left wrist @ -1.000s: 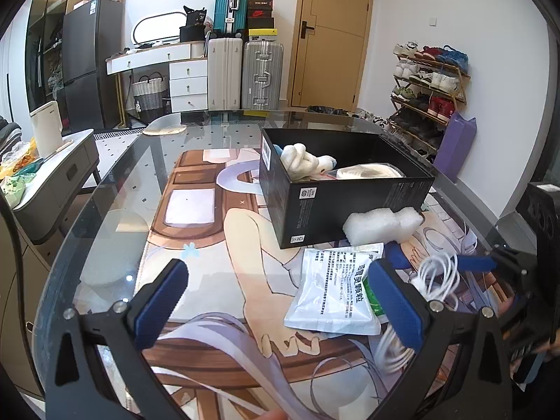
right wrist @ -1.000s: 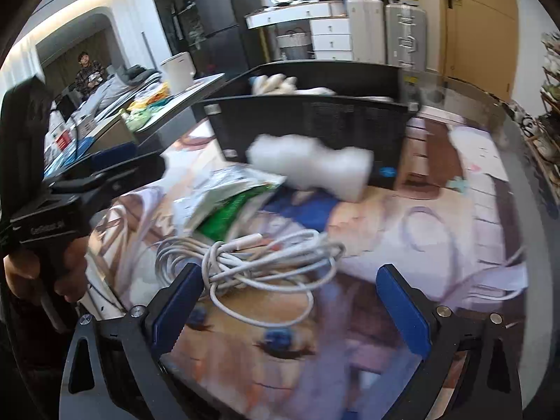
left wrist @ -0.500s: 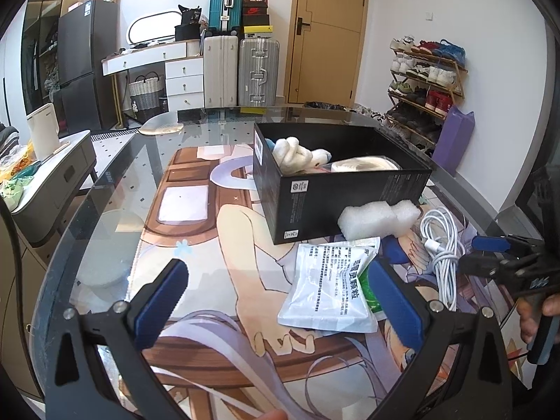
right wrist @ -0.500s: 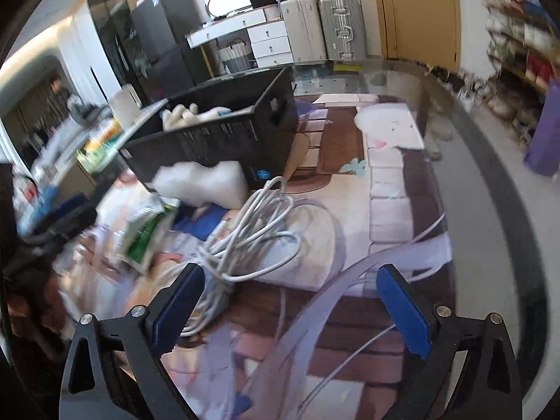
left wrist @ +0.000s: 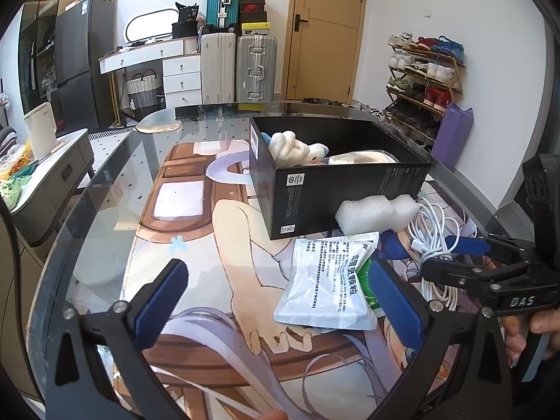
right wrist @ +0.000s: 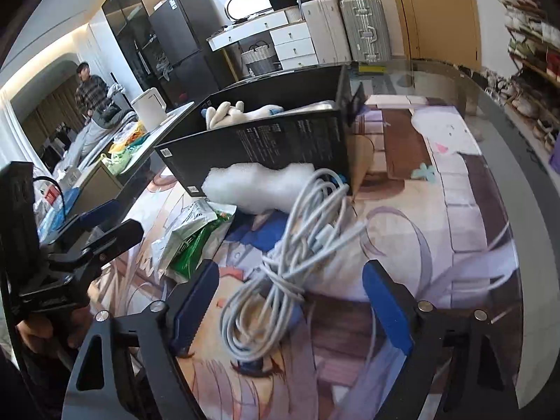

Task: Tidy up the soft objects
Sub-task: 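Grasp and lift the white cable bundle with the right tool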

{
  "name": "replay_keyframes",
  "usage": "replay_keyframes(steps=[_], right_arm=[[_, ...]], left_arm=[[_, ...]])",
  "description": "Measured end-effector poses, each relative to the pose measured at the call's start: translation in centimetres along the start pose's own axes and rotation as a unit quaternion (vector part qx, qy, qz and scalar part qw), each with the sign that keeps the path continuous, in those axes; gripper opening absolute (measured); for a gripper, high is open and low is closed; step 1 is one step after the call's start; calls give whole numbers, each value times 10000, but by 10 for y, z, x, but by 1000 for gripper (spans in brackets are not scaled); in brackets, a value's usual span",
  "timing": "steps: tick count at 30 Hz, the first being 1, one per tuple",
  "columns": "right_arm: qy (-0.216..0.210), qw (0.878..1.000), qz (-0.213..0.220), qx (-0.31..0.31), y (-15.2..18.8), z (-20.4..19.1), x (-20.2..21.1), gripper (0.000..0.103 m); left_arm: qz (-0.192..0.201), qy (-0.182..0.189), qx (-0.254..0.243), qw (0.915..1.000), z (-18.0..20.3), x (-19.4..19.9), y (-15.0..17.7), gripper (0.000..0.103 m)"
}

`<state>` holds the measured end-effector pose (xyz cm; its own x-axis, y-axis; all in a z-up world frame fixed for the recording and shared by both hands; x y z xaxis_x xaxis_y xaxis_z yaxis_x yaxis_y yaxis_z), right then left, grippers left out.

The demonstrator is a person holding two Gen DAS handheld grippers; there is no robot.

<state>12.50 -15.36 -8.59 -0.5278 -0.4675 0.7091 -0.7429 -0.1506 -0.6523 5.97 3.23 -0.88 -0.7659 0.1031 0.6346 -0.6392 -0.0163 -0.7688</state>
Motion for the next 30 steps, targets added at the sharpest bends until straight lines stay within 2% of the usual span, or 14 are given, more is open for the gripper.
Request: replay_keyframes(steps=[13,14,16,17,21,23,30], right_arm=[[489,9987,-19,111,-3,-9,-11,84],[552,9984,18,142,-2,-9,-11,82],[705,9973,93,205,-1,-8,-9,68],[724,9971,135,170,-1,-5,-7,57],[577,9981,225,-72,-1,9,-1,35],[520,9982,260,-111,1,15,2,32],[406,9987,317,40,7,19,8,31]], left_arm=[[-47,27,-24,10000,1,-1,2,103],[-52,33,-24,10000,0,-2,2,103],[-88,41,-30,9999,1,-3,2,103],[-131,51,-41,9999,1,-5,2,103],[-366,233,-40,9990,3,-13,6,103],[-451,256,-42,9986,5,-18,7,103],[-710,305,123,9969,2,-34,8,103]])
Point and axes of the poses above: each gripper's, at about its wrist camera, not at the fingertips, and x roughly against the way its jaws point, z to its right, y to its underside, the point moved 3 cm from there along -x, roughly the way its jaws point, and after that the axes turned 1 degree about -x, right-handed, at the moved point
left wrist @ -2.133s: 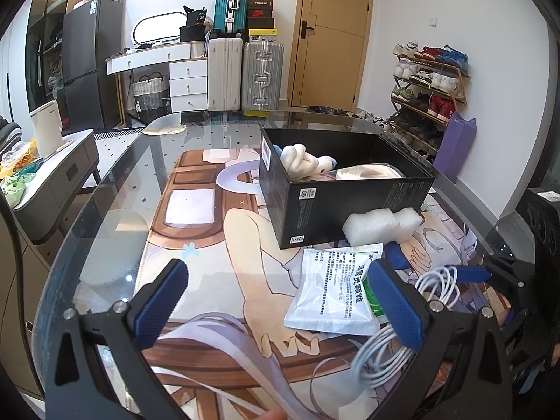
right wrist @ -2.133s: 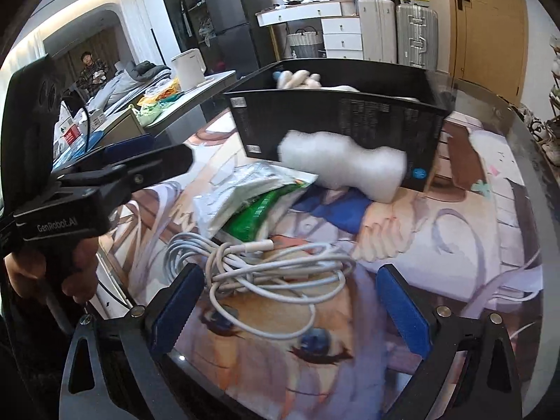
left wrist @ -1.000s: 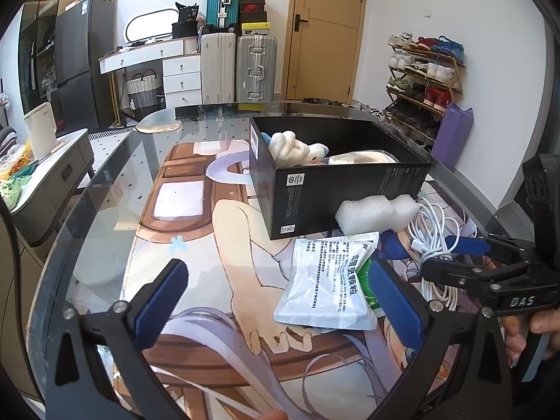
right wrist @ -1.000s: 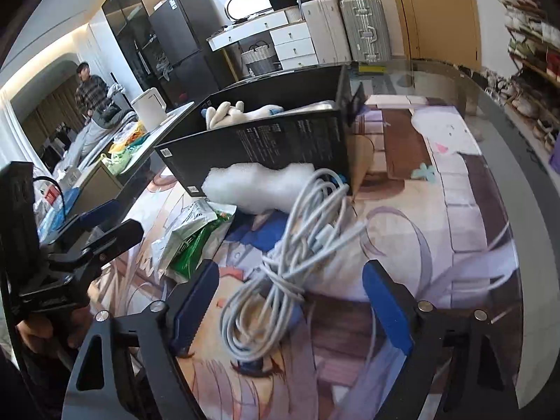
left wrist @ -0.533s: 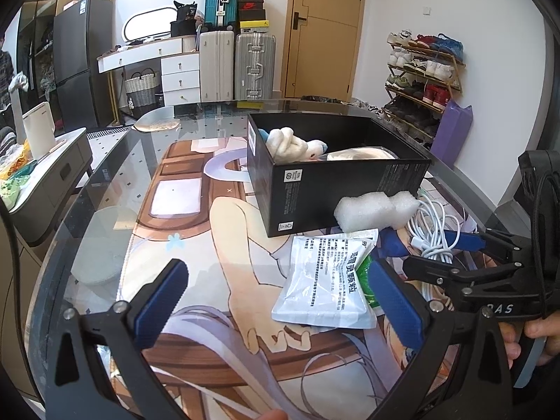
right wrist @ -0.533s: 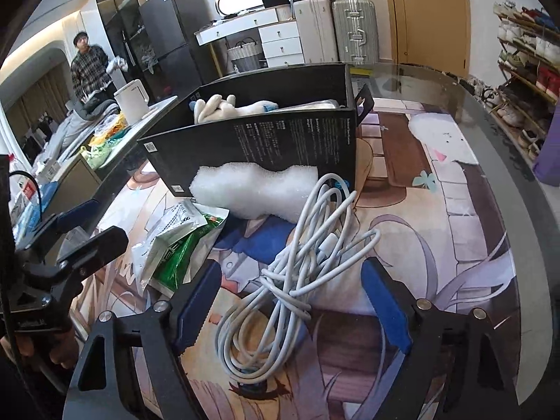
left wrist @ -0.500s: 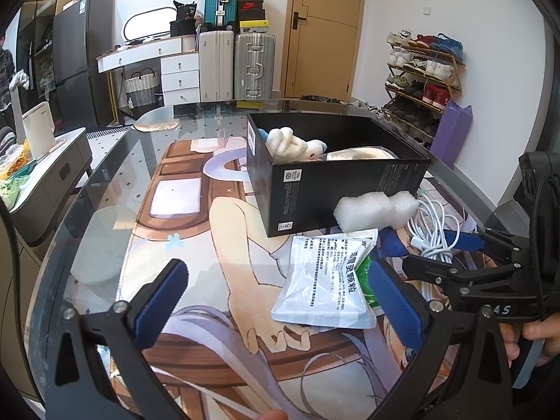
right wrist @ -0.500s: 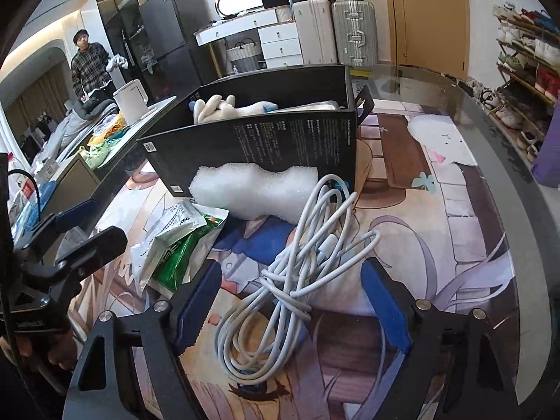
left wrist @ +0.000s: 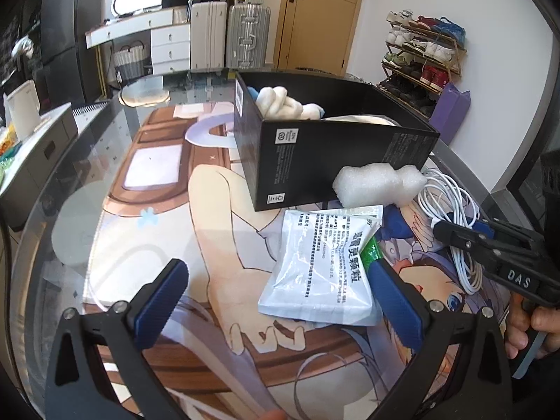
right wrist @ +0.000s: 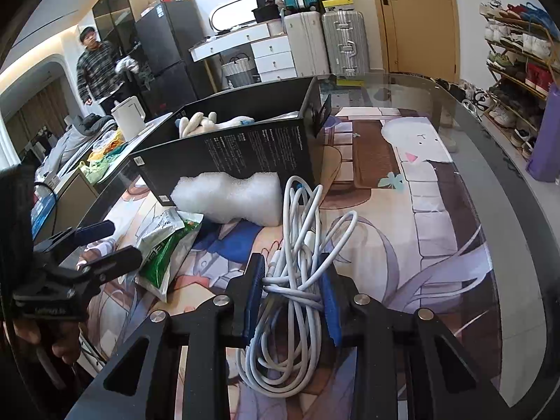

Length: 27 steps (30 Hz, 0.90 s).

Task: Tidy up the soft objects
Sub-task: 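Grasp and lift the white cable bundle with the right tool, then grasp the white medicine packet with the left tool while right holds the cables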

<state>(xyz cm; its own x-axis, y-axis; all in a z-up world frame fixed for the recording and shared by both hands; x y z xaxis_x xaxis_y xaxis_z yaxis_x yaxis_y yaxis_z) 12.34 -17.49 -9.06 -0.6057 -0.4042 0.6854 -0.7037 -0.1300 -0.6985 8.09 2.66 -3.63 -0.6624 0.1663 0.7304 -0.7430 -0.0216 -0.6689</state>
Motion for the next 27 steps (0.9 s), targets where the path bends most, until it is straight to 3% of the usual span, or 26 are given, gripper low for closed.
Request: replay_keyframes(steps=[5,14,26,27], right_arm=[[-39,10000,9,70,2,-1,1,31],[-75,10000,12,54,3,-1,1,31],[-93,9999,14,44,4,0,2,31],[-93,9999,16,49,4,0,2,31]], left_arm=[[-166,37,105,9998,-2,-8,-5,103],[-340,-415,-91,9985,-1,-14,-6,103],[-468,-185,-513,9974,4,-23,-12,102],[-461,-149,-569,9972,5,-23,-12,98]])
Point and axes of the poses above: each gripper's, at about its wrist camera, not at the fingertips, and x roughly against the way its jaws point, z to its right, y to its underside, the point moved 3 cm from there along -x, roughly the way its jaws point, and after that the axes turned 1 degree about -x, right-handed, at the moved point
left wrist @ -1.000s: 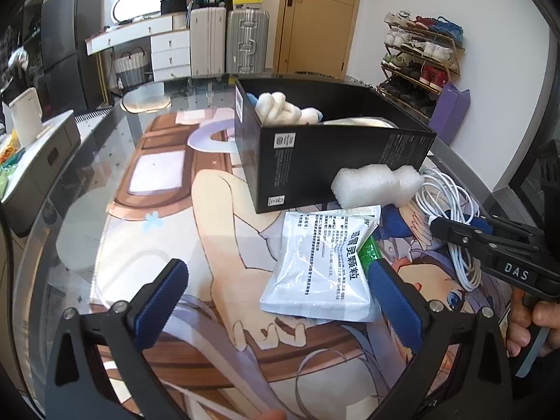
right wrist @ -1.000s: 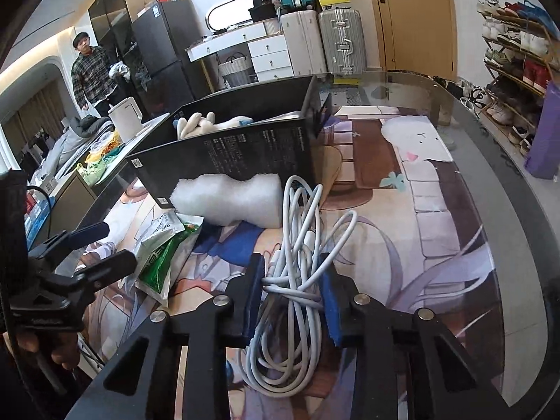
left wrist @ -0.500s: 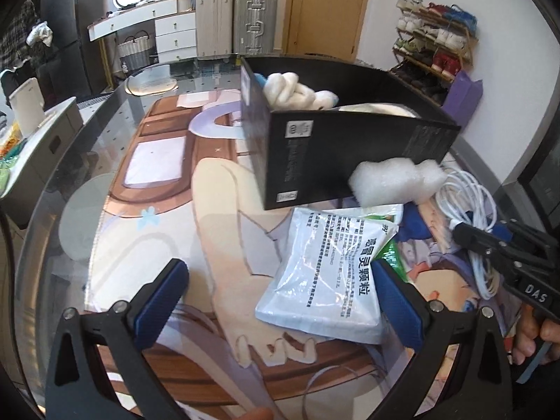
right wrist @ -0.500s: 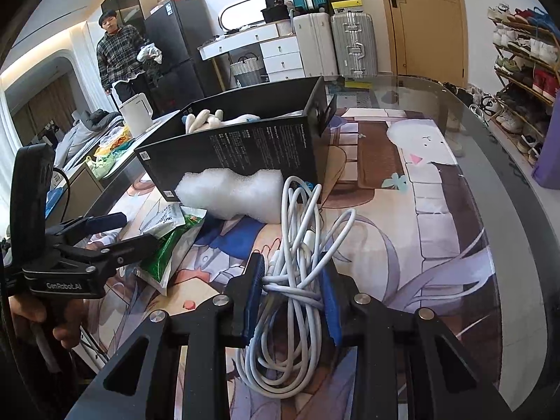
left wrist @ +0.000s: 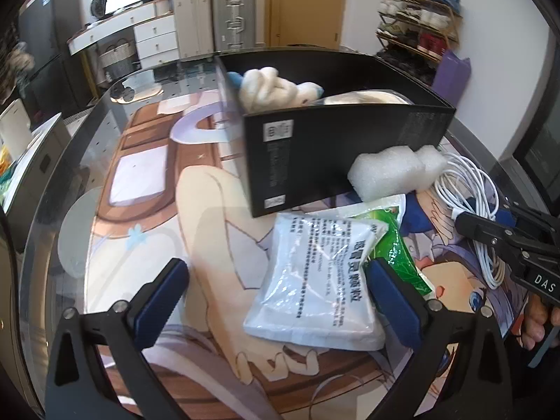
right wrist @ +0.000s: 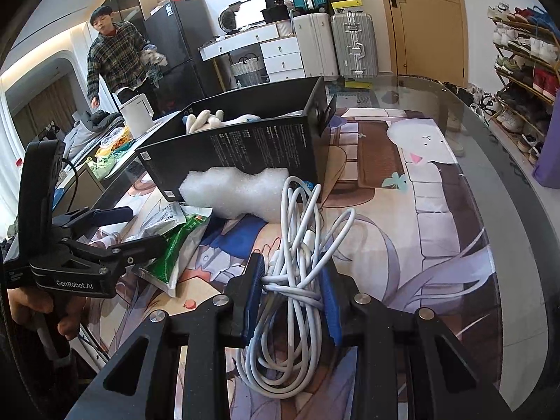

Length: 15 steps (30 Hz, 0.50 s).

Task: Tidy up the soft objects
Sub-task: 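Grasp the white medicine packet with the left tool while right holds the cables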

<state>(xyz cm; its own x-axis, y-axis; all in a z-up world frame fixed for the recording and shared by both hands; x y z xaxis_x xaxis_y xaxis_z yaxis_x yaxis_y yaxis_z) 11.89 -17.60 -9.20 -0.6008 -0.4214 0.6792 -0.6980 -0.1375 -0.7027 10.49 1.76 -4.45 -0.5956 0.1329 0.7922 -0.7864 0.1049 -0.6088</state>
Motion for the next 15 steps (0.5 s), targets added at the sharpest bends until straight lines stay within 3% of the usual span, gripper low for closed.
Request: replay_keyframes(steps=[5,7,15], right_arm=[[1,10000,-1,1,0,0,0,31],[-6,10000,3,-6,0,0,0,31],[-11,10000,28,32,2,-3,3,31]], left_arm=[[158,100,-141,9997,4,6,-2,71],[226,97,-153,9996,6,10,-1,48],[398,6,-52,9992,7,21,7,38]])
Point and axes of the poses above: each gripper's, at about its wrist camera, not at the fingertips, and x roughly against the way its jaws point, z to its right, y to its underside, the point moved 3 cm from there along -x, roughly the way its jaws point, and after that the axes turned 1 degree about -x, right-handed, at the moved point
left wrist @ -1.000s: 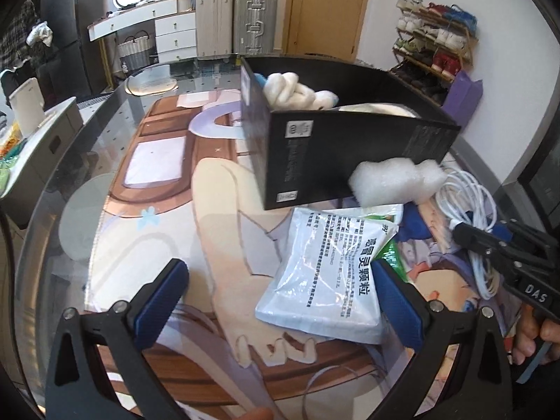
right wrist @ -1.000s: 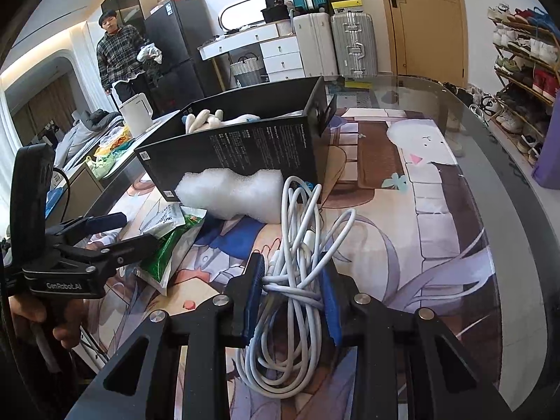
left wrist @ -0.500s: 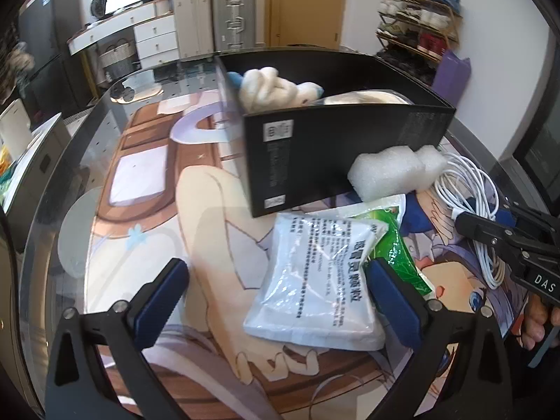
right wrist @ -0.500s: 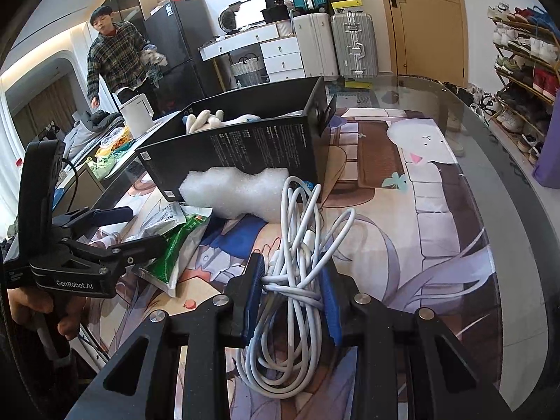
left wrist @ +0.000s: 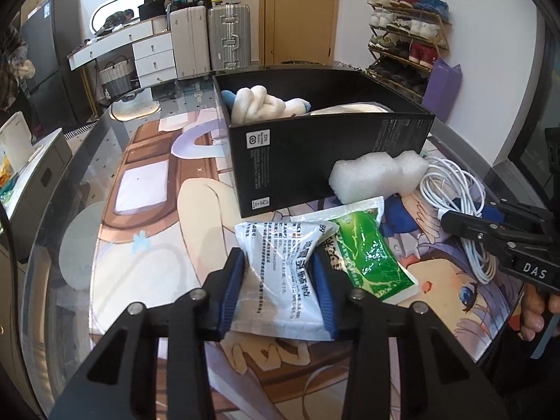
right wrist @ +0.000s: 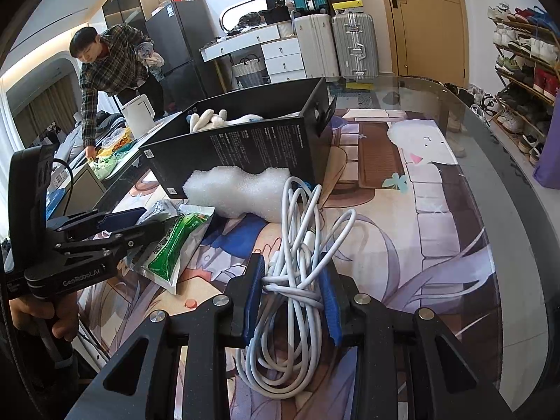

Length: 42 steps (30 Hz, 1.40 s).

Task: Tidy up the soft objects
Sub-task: 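Grasp the white medicine packet with the left tool while right holds the cables, then carry the cables and white packet over the black box with both tools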

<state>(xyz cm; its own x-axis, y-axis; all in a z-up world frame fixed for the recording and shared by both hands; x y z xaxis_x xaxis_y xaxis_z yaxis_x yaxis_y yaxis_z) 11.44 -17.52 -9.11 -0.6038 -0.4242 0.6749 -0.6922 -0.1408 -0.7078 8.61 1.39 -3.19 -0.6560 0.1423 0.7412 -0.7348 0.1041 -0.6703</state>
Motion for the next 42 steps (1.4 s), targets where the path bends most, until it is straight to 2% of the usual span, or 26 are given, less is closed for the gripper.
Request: replay_keyframes(steps=[9,24,33,42], right_arm=[[8,10000,75,-20,2,1,10,31],[-129,9984,540,131,-14,-9,49,30],[-354,9946,913,348,-54,-21,67,30],[-371,9887,1286,670,-101,-35,70,30]], left_arm=[[266,40,140,9995,-2,16,-1,36],[890,88,237,9957,-6,59,-20,36],[1308,114,247,9910,-1,73,-53,36],[1541,128,344,9874,-10,64,-86,36]])
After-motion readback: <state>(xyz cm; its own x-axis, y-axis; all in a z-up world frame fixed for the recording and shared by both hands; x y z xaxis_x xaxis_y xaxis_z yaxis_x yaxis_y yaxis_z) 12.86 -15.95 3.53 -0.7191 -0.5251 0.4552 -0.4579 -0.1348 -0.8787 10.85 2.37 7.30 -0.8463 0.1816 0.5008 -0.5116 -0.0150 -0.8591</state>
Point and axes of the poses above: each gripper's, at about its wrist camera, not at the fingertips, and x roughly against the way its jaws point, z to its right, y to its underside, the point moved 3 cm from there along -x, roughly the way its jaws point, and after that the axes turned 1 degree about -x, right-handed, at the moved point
